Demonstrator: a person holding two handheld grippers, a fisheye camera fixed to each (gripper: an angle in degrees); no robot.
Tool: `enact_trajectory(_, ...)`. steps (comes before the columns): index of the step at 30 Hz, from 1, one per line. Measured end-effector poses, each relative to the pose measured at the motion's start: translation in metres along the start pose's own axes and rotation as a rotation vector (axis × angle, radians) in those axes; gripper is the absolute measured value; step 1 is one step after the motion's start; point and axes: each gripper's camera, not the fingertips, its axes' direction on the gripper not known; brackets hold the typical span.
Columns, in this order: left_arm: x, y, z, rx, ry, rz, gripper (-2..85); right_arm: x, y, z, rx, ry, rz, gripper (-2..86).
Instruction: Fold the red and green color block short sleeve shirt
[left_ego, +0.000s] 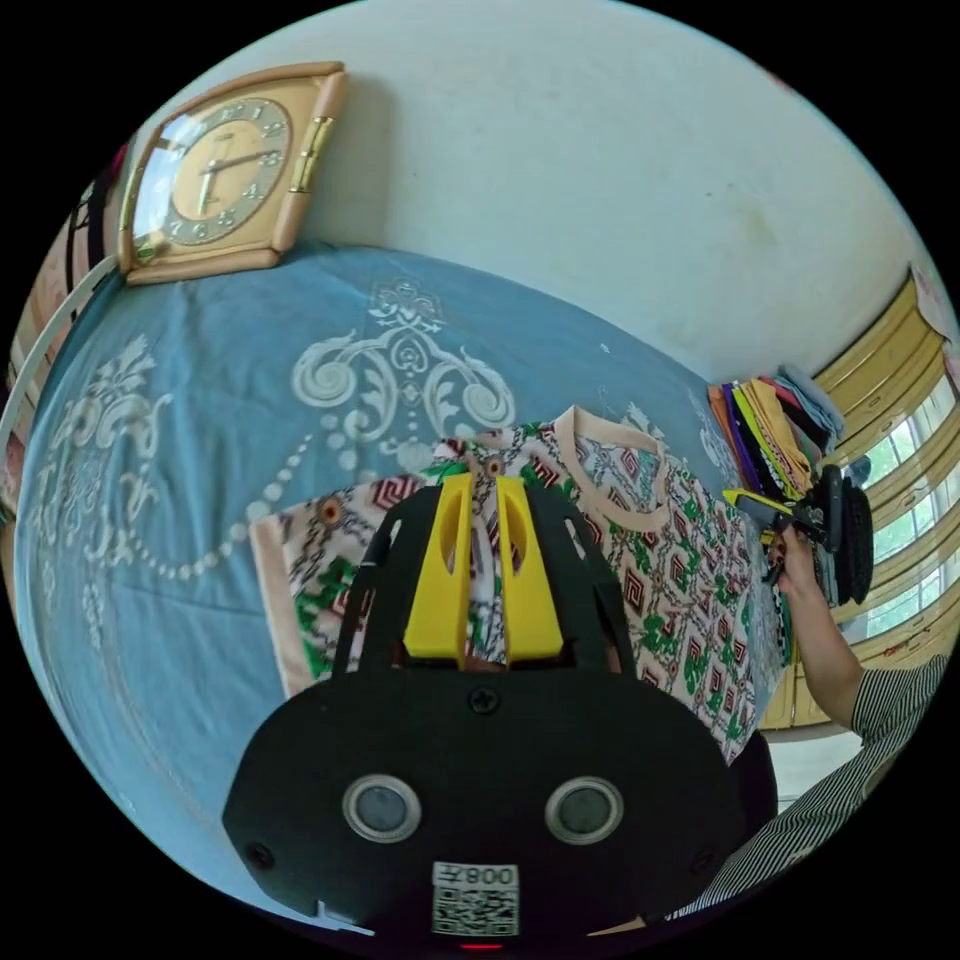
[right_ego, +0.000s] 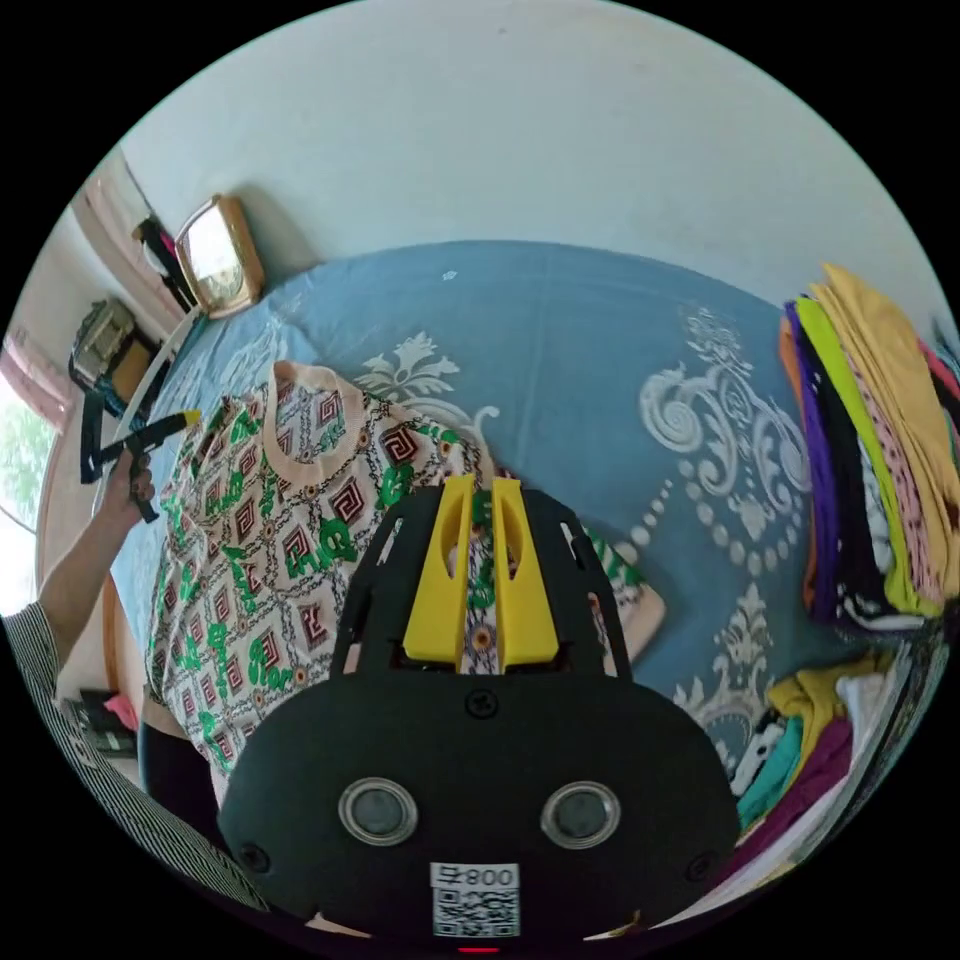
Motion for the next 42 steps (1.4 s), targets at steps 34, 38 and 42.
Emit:
enact_trajectory(34, 0.01, -0.016, 0.063, -0.054, -0.174, 0.125, 0.3, -0.151, -0.126, 0.079, -0.019, 0.034, -0.216, 0.1)
enact_trajectory(38, 0.004, -0.015, 0.065, -0.062, -0.132, 0.113, 0.2, -0.179, -0.127, 0.102, -0.027, 0.12, -0.283, 0.1)
enact_trajectory(42, -0.002, -0.015, 0.067, -0.069, -0.098, 0.098, 0.2, -0.188, -0.121, 0.104, 0.004, 0.182, -0.297, 0.0)
